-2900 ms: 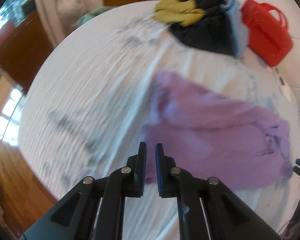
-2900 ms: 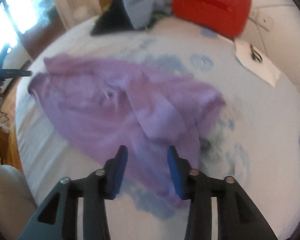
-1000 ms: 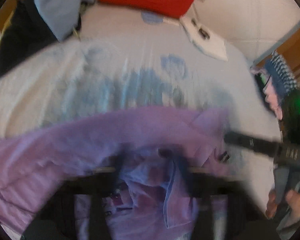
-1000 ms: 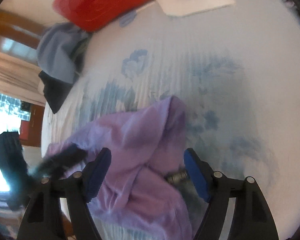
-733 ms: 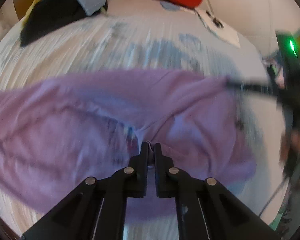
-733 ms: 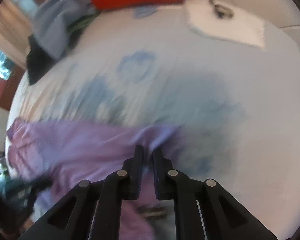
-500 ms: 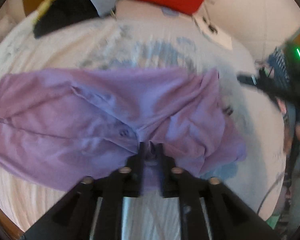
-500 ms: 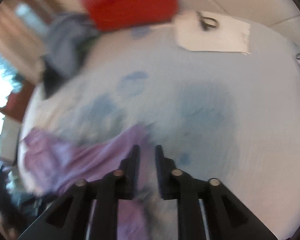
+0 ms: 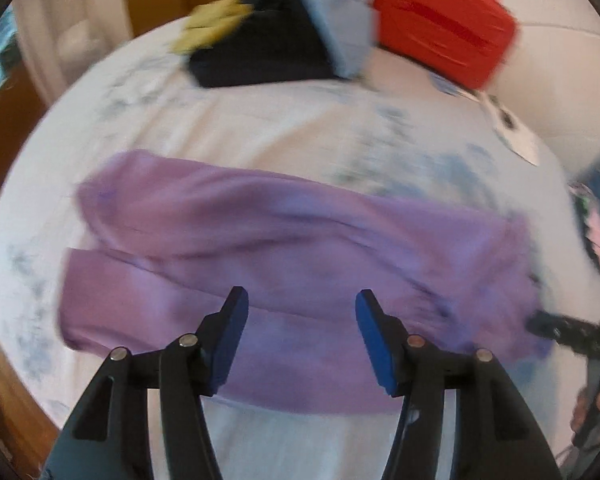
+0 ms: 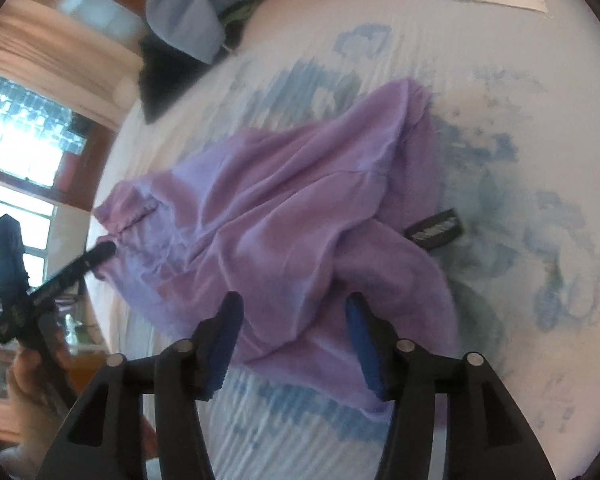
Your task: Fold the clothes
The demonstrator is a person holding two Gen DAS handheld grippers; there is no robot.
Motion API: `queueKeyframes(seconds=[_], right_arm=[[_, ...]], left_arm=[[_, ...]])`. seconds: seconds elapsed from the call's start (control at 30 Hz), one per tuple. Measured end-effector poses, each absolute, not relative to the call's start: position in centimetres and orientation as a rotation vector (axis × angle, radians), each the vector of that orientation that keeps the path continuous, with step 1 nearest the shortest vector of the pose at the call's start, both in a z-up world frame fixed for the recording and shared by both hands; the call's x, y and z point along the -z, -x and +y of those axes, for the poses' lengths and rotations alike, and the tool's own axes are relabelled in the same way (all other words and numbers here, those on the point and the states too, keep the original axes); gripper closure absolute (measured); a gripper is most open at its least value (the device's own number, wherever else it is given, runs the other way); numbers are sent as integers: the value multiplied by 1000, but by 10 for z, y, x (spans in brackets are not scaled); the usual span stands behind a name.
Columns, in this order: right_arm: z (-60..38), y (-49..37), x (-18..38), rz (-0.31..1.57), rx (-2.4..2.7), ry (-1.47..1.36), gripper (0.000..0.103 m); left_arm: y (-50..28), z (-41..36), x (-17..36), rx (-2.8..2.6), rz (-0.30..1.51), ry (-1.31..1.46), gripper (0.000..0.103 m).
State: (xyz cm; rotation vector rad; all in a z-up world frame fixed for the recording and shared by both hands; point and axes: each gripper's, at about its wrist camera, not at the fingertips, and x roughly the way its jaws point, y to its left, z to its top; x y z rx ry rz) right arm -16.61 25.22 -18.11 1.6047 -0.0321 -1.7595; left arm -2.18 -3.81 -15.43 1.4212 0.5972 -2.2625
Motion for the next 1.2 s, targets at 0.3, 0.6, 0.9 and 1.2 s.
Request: queueKeyframes(seconds=[0.3, 0.6, 0.9, 1.2], right_arm=[[276, 191, 152, 158, 2063, -1563, 79], [263, 254, 160, -34, 2138, -1626, 11], [195, 237, 186, 506, 2148, -1520, 87], [242, 280, 180, 358, 2390, -1562, 84]], left_arm=[[0, -150, 165, 2134, 561, -1365, 48], [23, -198, 185, 2130, 546, -1449, 44], [39, -181, 191, 2154, 405, -1481, 92], [53, -201, 181, 2155, 486, -1355, 79]])
